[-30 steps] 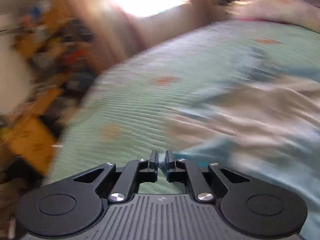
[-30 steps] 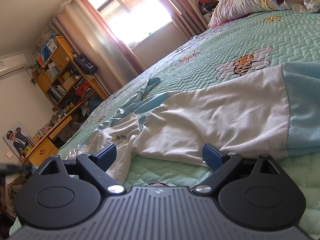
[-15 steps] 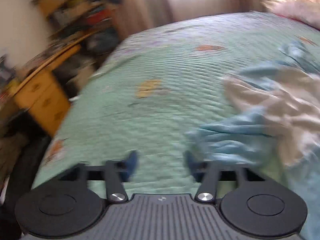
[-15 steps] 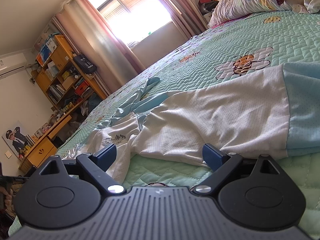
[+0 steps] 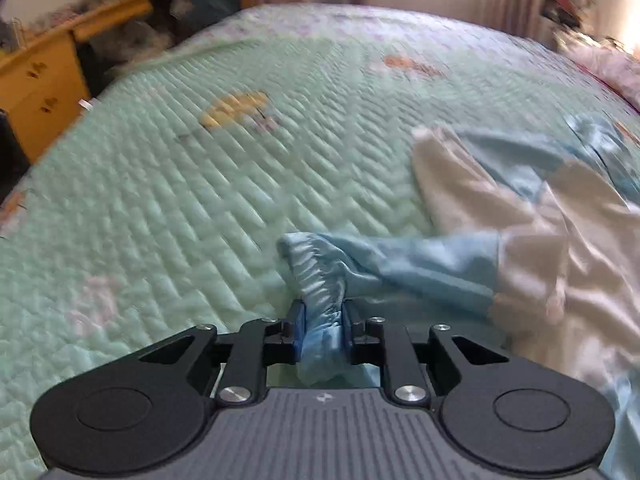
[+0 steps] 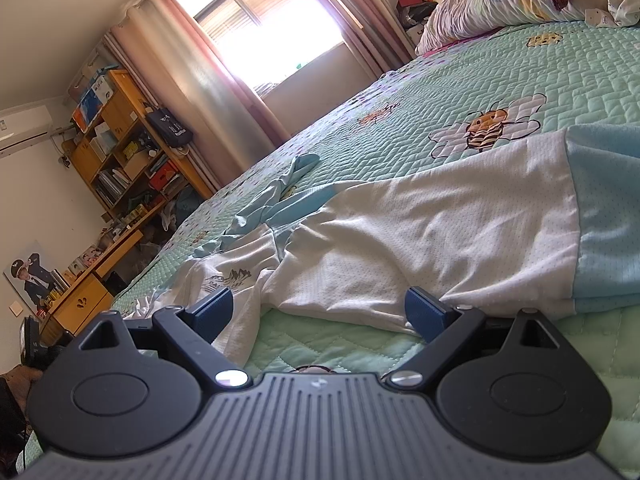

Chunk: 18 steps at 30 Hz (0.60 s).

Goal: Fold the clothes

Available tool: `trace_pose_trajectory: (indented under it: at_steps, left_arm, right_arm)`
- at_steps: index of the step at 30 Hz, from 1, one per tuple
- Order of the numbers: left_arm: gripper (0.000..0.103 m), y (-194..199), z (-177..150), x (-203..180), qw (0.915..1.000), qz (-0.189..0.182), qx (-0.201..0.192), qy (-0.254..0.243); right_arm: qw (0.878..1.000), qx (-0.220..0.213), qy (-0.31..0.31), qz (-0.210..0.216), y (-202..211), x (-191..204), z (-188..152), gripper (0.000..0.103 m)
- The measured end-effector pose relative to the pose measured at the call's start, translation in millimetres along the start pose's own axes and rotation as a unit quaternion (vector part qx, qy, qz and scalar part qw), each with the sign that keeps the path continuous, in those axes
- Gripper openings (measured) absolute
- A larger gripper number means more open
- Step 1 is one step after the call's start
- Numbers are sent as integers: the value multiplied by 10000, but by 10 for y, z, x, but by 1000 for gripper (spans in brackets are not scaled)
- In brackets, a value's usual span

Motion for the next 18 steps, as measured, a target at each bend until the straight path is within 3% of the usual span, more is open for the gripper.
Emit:
trace_pose_trajectory:
  at_steps: [2,5,7,9,10,12,13,16,18]
  left_arm:
    - [14,130,227,308,9976,537,-369,237]
    - [16,339,585,825,9840,1382,-909,655]
    - [26,410,780,1282,9701,2023,-948,945]
    - [29,400,794,1653,9620,2281,-643,1358]
    - [31,395,715,1727,9630,2206,-496,1468]
    - [57,383,506,1763,9699,1915,-199,1493]
    - [80,382,365,1708,9735,1808,-69,1401]
    - [82,519,-132,1317,9870,1285,94,961]
    - [83,696,-518,954,9953,547,148,786]
  right_arm:
    - [10000,0,0,-1,-1,0,1,93]
    - [10000,0,-1,-2,-3,0,1,93]
    - [10000,0,-1,-2,-4,0,2,93]
    - [10000,3,3,-8,-7,1,2,93]
    - [10000,3,5,-12,-5,1,2,93]
    - [10000,5,11,-17,-6,-2,2,93]
    - [10000,6,13,-20,-6,-3,2,93]
    - [10000,5,8,-18,-3,-7,1,93]
    - [10000,5,8,-19,-2,-13,-1,93]
Point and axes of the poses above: each gripper's, at about its wrist camera, not at the fingertips, and y roughly against the way its jaws point, x to its left, z to its top, the point moved 4 cm from there along -y, roughly the way its jaws point, and after that the axes turned 4 degrees about y, right-handed, at the moved point
